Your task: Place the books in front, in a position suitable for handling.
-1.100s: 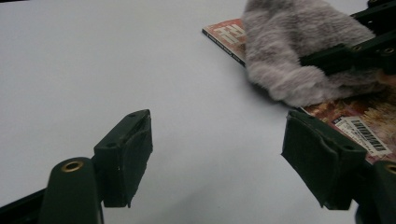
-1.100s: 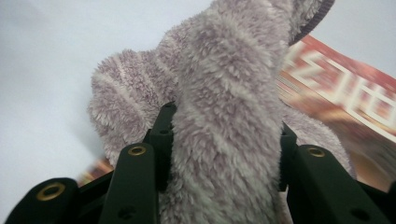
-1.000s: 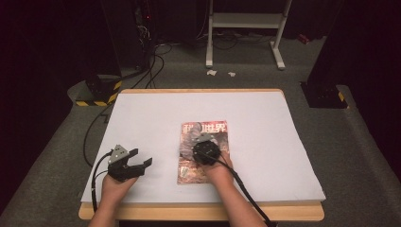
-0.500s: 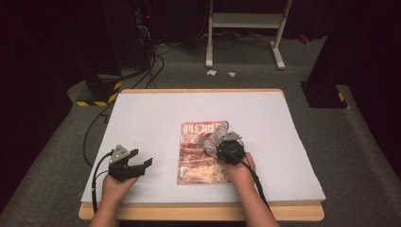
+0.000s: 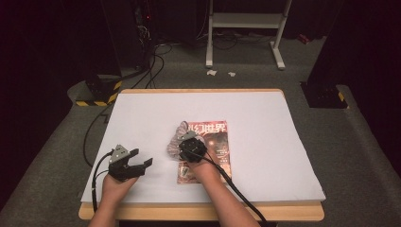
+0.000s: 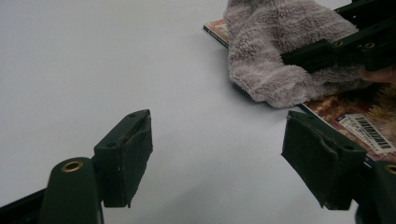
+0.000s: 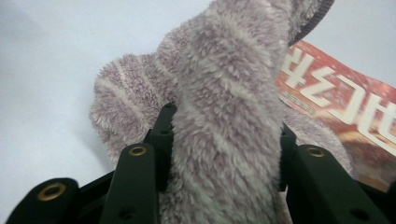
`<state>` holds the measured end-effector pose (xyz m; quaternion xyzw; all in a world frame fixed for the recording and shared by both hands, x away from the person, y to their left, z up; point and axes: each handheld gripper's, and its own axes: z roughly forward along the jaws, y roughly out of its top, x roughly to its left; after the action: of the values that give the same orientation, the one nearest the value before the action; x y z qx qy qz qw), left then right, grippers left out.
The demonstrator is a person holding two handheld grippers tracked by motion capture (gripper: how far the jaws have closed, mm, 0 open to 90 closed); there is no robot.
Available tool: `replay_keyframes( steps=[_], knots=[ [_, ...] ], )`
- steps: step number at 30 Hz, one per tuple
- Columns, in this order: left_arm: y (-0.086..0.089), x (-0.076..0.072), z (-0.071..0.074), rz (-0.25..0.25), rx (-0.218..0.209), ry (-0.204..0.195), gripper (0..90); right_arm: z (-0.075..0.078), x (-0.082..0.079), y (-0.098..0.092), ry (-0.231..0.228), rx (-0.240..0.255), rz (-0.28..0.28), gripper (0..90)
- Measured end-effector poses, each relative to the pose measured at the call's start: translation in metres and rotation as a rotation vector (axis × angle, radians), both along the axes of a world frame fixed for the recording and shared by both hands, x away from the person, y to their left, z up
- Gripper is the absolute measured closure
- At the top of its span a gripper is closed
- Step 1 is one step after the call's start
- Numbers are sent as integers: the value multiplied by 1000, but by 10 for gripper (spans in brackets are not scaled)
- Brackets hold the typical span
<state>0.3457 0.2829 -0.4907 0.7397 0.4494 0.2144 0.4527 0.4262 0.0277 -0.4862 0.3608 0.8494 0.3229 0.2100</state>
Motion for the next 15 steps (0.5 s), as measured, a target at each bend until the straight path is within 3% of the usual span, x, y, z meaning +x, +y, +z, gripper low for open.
replay_keyframes(
  steps=[5,12,15],
  knots=[
    [1,-1,0,3,-2,2,245,0,4,-25,10,13,-33,579],
    [0,-2,0,7,2,4,245,0,9,-98,-11,14,-173,580],
    [1,-3,0,11,-3,4,245,1,13,-117,-13,10,-226,579]
  ],
)
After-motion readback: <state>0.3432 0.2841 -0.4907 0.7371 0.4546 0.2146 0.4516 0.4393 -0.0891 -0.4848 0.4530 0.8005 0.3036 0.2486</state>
